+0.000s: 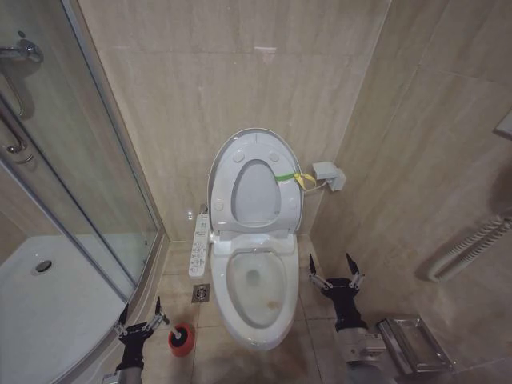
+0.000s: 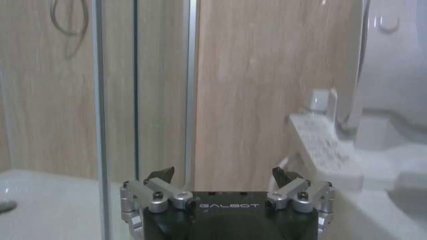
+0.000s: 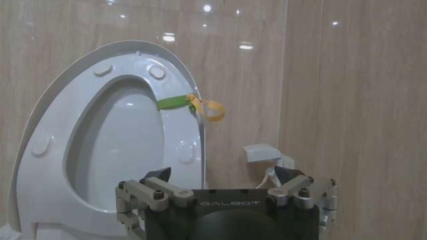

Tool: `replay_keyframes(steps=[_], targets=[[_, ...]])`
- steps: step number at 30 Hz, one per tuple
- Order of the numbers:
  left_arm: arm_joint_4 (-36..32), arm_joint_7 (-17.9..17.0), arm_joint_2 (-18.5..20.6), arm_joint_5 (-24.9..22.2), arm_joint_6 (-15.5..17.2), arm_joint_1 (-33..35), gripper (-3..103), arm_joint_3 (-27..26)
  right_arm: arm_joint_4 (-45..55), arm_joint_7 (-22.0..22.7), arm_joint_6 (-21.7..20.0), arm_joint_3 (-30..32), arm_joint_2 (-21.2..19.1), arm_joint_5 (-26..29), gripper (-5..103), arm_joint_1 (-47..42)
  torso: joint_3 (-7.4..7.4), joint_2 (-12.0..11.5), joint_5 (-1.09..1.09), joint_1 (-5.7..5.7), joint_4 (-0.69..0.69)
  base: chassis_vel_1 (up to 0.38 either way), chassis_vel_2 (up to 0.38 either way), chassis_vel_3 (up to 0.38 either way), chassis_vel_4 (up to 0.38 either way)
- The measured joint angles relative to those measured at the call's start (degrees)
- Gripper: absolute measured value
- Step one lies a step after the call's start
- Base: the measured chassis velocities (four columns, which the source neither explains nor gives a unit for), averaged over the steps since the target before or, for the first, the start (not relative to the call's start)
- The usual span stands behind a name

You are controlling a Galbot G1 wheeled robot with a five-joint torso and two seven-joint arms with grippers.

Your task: Open the toilet lid, clean the toilet bowl with a toilet brush, close the toilet lid, and flush.

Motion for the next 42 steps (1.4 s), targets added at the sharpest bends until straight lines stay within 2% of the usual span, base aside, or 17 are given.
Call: replay_keyframes(steps=[10,16,17,27,38,39,42], targets=[[8.21,1.47,0.06,-0.31,-0.02,-3.85,98,1.71,0.00,-0.01,0.00,0.00,0.00,0.00,100,0.01,0.00,0.00,0.00,0.01,0.00,0.000,0.000,0.000,0.000],[15.00,3.65,-0.11,0.32,-1.62,-7.40,98,2.71,0.00,0.00,0.00,0.00,0.00,0.00,100,0.01,0.01,0.00,-0.01,0.02,0.00,0.000,0.000,0.000,0.000],[15.92,4.02,-0.16,0.34,-1.91,-7.82,84,2.85,0.00,-0.01,0.00,0.00,0.00,0.00,100,0.01,0.01,0.00,-0.01,0.02,0.00,0.000,0.000,0.000,0.000],[24.90,6.06,-0.25,0.60,-3.72,-12.66,83,3.20,0.00,0.00,0.00,0.00,0.00,0.00,100,0.01,0.01,-0.01,-0.01,0.02,0.01,0.000,0.000,0.000,0.000],[29.86,8.42,-0.12,0.20,-4.75,-15.90,81,3.21,0.00,-0.01,0.00,0.00,0.00,0.00,100,0.01,0.01,-0.01,0.00,0.02,0.01,0.000,0.000,0.000,0.000],[30.26,8.61,-0.23,0.13,-4.89,-16.12,67,3.21,0.00,-0.01,0.00,0.00,0.00,0.00,100,0.01,0.01,-0.01,-0.01,0.02,0.00,0.000,0.000,0.000,0.000],[30.89,9.14,-0.49,0.03,-5.19,-16.55,67,3.22,0.00,-0.01,0.00,0.00,0.00,0.00,100,0.01,0.01,-0.01,0.00,0.02,0.01,0.000,0.000,0.000,0.000]])
